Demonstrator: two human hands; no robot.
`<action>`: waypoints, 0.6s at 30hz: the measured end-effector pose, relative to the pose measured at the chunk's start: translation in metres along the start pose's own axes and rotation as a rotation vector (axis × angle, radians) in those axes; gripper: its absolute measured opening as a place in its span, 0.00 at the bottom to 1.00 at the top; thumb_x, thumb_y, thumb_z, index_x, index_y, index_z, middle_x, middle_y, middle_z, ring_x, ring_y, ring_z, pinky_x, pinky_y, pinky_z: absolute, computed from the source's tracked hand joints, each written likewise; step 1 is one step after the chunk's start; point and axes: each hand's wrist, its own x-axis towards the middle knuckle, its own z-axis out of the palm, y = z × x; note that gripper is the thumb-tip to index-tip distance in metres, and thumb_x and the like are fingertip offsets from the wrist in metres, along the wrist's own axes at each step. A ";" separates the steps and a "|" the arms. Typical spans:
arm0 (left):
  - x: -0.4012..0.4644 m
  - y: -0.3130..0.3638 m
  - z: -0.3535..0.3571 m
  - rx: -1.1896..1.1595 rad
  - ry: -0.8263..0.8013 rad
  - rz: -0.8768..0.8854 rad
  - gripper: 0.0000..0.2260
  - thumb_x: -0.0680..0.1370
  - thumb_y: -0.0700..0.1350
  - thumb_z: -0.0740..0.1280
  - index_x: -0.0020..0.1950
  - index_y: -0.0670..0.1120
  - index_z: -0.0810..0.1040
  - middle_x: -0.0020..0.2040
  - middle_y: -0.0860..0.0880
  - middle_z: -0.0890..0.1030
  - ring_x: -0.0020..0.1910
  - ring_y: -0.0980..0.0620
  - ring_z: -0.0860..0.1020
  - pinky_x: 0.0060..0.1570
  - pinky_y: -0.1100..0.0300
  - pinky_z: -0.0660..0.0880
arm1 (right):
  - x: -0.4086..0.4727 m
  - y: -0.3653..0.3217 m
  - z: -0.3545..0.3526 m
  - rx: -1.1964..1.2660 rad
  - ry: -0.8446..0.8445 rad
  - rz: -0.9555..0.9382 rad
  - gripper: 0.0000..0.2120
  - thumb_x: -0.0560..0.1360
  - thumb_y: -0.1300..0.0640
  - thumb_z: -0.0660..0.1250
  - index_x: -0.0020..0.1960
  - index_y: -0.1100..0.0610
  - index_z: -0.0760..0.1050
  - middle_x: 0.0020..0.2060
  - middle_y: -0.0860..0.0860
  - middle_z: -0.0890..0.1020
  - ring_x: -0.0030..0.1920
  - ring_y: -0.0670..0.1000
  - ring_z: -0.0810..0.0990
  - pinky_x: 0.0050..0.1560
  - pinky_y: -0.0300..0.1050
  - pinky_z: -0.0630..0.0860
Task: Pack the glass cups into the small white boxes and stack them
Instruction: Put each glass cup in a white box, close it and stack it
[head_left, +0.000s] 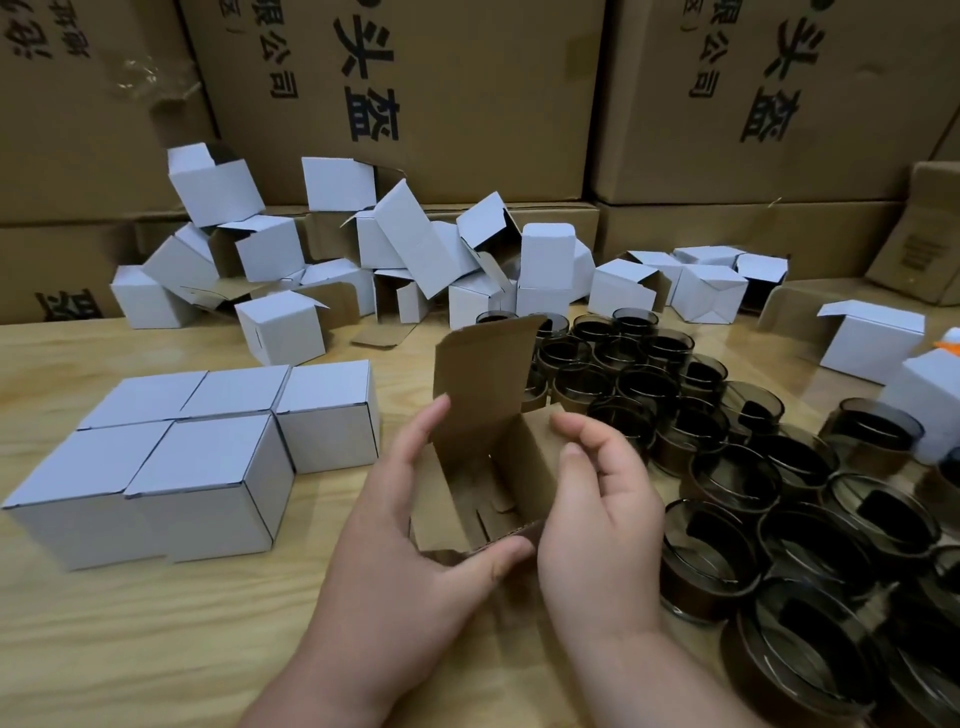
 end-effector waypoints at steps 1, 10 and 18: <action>0.000 0.000 0.000 0.014 0.004 0.011 0.48 0.61 0.53 0.84 0.73 0.75 0.62 0.67 0.81 0.65 0.69 0.78 0.63 0.61 0.84 0.57 | -0.001 -0.001 0.000 0.004 -0.002 -0.010 0.17 0.82 0.62 0.61 0.51 0.43 0.82 0.50 0.35 0.84 0.56 0.39 0.81 0.57 0.40 0.76; 0.001 -0.007 0.007 0.027 0.137 0.050 0.44 0.62 0.49 0.84 0.69 0.73 0.66 0.64 0.84 0.65 0.66 0.80 0.64 0.60 0.84 0.58 | 0.000 -0.001 0.005 0.057 -0.033 0.009 0.20 0.78 0.46 0.55 0.68 0.38 0.71 0.58 0.37 0.81 0.61 0.47 0.80 0.61 0.56 0.78; 0.004 -0.007 0.005 0.030 0.289 0.093 0.40 0.63 0.60 0.76 0.71 0.72 0.63 0.69 0.74 0.69 0.69 0.74 0.67 0.66 0.77 0.62 | 0.013 0.010 -0.001 -0.388 -0.076 0.036 0.22 0.82 0.44 0.54 0.75 0.46 0.68 0.78 0.39 0.56 0.68 0.40 0.66 0.57 0.33 0.62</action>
